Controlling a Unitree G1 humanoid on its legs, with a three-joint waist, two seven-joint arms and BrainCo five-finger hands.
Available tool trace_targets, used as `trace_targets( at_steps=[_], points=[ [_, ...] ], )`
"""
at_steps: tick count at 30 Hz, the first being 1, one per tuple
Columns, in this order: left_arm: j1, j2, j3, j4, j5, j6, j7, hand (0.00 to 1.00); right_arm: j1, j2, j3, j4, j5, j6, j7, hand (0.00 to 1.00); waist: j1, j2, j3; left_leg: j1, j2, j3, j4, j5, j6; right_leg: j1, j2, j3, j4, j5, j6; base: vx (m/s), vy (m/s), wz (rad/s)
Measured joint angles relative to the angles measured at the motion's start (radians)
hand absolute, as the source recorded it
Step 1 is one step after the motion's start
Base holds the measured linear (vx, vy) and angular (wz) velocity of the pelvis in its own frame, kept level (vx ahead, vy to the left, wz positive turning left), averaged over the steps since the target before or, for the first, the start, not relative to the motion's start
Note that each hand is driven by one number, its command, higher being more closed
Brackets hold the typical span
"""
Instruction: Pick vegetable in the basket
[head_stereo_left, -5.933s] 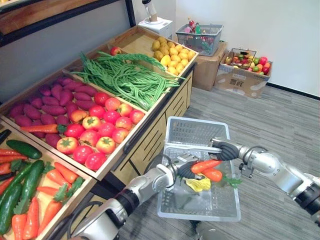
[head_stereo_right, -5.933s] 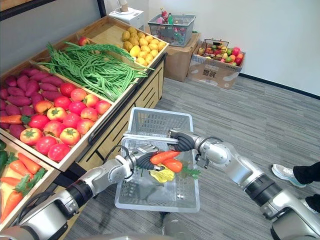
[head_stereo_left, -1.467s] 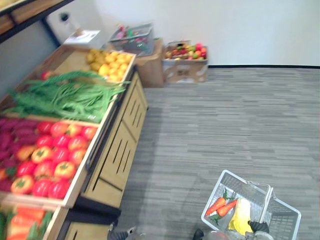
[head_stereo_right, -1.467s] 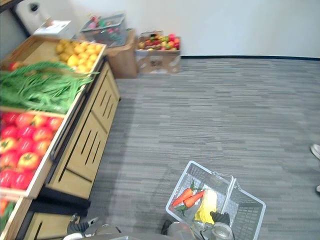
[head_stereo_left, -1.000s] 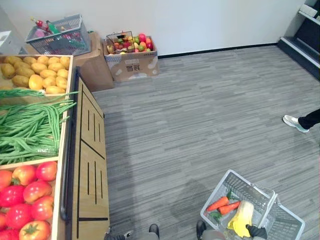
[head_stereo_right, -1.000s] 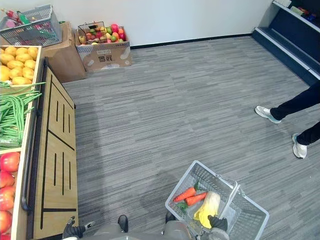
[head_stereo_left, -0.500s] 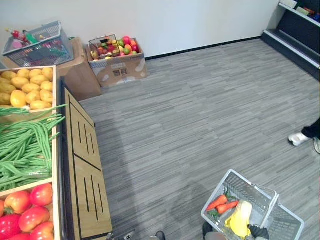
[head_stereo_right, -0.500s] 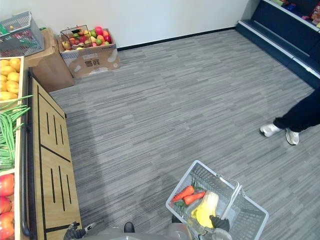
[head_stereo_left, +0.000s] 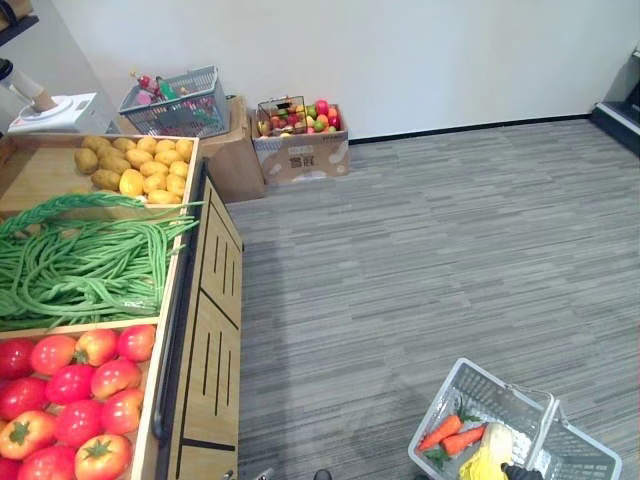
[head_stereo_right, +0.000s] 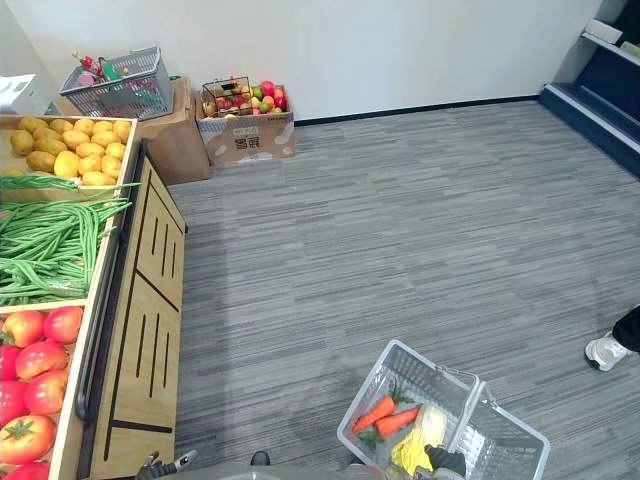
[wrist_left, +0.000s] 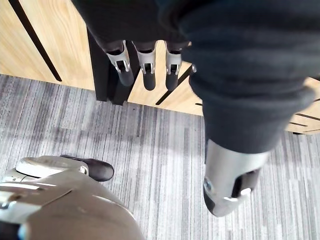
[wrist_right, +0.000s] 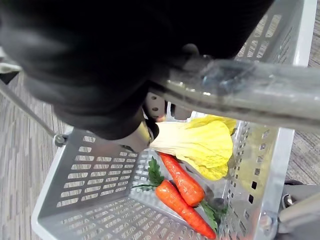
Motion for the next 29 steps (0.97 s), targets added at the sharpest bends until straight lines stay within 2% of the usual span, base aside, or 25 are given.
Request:
trace_targets(
  at_steps=[11, 21, 29],
  points=[
    [-0.006, 0.014, -0.028, 0.039, -0.007, 0.001, 0.0, 0.0, 0.02, 0.004, -0.035, 0.051, 0.119, 0.003, -0.003, 1.0, -0.009, -0.002, -0.023, 0.03, -0.003, -0.001, -0.029, -0.001, -0.008, 0.042, 0.001, -0.015, -0.037, 0.0, 0.001, 0.04, -0.01, 0.02],
    [-0.008, 0.027, -0.064, 0.061, -0.029, 0.001, -0.001, 0.0, 0.024, 0.005, -0.063, 0.069, 0.123, 0.007, -0.004, 1.0, -0.009, -0.006, -0.03, 0.039, 0.0, -0.013, -0.027, -0.006, -0.016, 0.057, 0.0, -0.034, -0.042, 0.0, 0.001, -0.03, -0.019, 0.03],
    [-0.008, 0.037, -0.094, 0.067, -0.037, 0.001, -0.002, 0.0, 0.029, 0.003, -0.029, 0.069, 0.122, 0.004, -0.004, 1.0, -0.009, -0.014, -0.039, 0.026, -0.003, -0.045, -0.036, 0.01, -0.012, 0.058, 0.003, -0.068, -0.042, 0.0, 0.001, -0.04, -0.025, 0.13]
  ],
)
